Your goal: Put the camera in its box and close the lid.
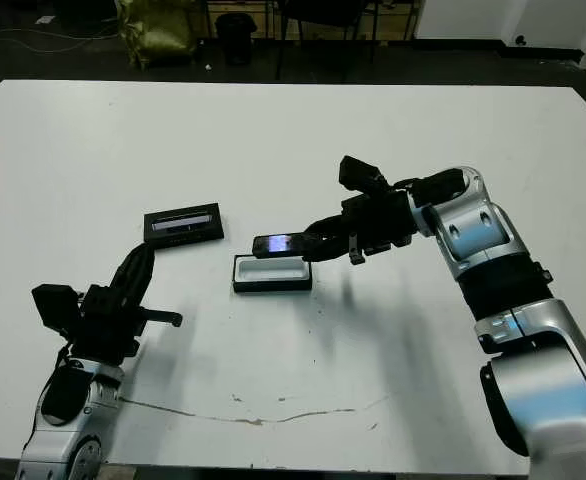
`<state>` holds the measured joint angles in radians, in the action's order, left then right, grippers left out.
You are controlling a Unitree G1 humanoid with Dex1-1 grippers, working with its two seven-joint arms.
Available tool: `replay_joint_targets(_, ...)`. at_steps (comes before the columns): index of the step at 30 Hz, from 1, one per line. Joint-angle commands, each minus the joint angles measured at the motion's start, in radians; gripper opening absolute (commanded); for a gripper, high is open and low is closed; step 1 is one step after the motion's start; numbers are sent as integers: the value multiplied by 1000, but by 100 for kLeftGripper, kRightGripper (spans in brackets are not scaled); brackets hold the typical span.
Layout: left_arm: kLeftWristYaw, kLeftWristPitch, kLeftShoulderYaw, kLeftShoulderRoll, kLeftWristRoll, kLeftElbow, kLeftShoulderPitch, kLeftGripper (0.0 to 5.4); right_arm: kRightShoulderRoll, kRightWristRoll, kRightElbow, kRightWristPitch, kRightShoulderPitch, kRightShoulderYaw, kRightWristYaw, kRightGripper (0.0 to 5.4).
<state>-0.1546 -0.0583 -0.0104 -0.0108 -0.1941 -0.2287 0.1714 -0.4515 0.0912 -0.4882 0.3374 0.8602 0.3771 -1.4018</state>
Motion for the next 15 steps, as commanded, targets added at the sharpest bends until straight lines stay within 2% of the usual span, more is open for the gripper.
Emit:
replay_joint_targets(1,6,23,1,3,0,4,17,0,9,-24,-18,11,22,19,-14,35)
replay_joint_targets(6,9,18,-1,-2,1,7,18,0,24,-36,-39,-2,34,25,-21,35)
replay_joint_targets(10,2,0,-1,0,2,17,15,0,38,-53,-63,22,57,41,-31,35)
replay_joint_targets(15,12,4,-3,0,12,15,16,0,51,-72,-81,-1,78,56,-45,35)
